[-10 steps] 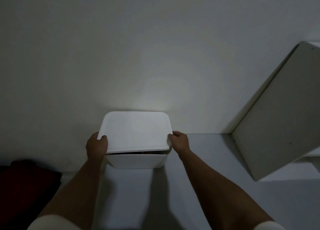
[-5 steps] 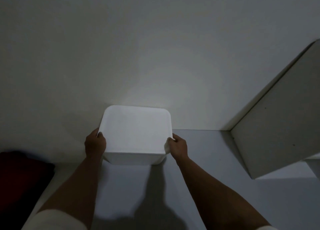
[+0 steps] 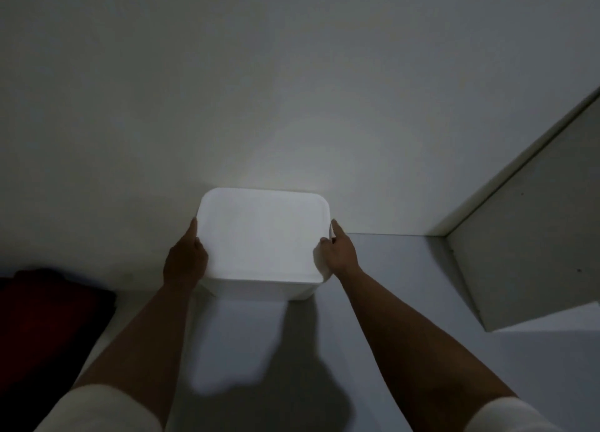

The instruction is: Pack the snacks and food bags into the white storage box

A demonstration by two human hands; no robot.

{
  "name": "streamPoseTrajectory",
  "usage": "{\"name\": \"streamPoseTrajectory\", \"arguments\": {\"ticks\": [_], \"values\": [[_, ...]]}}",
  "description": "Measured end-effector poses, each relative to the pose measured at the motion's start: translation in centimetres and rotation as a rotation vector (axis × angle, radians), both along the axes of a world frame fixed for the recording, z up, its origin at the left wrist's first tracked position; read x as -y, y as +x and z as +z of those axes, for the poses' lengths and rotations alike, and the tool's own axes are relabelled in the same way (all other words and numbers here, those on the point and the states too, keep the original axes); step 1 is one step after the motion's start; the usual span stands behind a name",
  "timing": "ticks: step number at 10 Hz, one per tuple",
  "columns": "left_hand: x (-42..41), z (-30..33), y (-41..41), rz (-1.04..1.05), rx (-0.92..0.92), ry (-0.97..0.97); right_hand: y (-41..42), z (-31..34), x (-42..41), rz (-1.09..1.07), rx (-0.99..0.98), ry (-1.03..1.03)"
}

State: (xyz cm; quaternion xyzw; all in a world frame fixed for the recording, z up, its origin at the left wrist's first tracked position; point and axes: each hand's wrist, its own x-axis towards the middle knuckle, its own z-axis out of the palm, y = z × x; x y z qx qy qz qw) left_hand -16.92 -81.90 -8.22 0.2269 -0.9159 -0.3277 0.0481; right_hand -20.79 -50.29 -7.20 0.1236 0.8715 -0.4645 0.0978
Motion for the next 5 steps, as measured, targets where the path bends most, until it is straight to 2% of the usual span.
{"name": "streamPoseTrajectory", "arguments": {"ticks": [1,3,4,5], "values": [[-0.1,-0.1,-0.2,-0.043,-0.008,-0.025,-0.9,0.0,0.3,0.03,0.0,0.062],[-0.6,-0.1,-0.1,-0.044,-0.023,-0.045,-1.7,-1.2,0.4,-0.053,-0.043,0.019],[-0.8,0.9,-0.6,-0.042,0.066,-0.064,-1.7,-0.1,-0.3,-0.023,0.003,0.037],[-2.0,2.0,-0.4,-0.035,0.101,-0.192,-0.5,0.3,-1.3,-0.059,0.09,0.061]]}}
